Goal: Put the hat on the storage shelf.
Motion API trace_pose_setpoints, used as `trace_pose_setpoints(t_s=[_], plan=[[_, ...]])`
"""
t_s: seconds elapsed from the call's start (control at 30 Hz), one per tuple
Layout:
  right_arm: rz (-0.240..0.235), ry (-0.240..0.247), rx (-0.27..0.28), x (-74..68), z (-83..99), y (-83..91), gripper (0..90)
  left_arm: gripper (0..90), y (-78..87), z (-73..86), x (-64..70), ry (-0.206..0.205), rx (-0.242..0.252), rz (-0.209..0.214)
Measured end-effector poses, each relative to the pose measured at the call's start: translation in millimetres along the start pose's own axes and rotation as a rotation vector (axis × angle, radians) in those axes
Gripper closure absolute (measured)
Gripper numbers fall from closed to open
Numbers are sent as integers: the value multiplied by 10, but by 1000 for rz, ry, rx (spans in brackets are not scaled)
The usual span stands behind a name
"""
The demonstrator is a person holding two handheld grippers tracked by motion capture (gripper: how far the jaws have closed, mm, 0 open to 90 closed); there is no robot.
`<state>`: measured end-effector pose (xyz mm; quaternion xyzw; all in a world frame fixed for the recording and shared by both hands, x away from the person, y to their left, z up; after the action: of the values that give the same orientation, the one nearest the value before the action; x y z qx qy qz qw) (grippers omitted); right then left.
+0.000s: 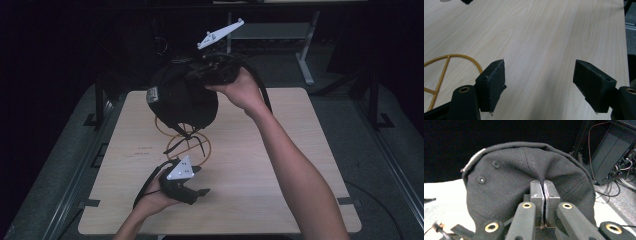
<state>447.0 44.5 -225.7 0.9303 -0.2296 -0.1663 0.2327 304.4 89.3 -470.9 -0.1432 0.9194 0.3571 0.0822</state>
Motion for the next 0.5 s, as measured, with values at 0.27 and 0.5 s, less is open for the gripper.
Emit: trace_pose_setpoints(t_s=[0.27, 0.5], plan=[[35, -4, -23, -58, -81, -319, 844, 256, 0, 15, 6, -13, -11, 3], [61, 23, -91, -69, -41, -508, 574, 255, 0, 18, 11, -9, -9, 4]])
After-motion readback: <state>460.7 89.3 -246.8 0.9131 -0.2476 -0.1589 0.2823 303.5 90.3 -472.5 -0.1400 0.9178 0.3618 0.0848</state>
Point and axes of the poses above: each handheld gripper's, and its own axes: y roughly backward along the jaws, z roughly out of its underside, x roughly to its right, the point moved 9 cm from there along -y, roughly forward along the jaws, and after that the axes turned 14 degrees about -y, right-handed, at the moved point
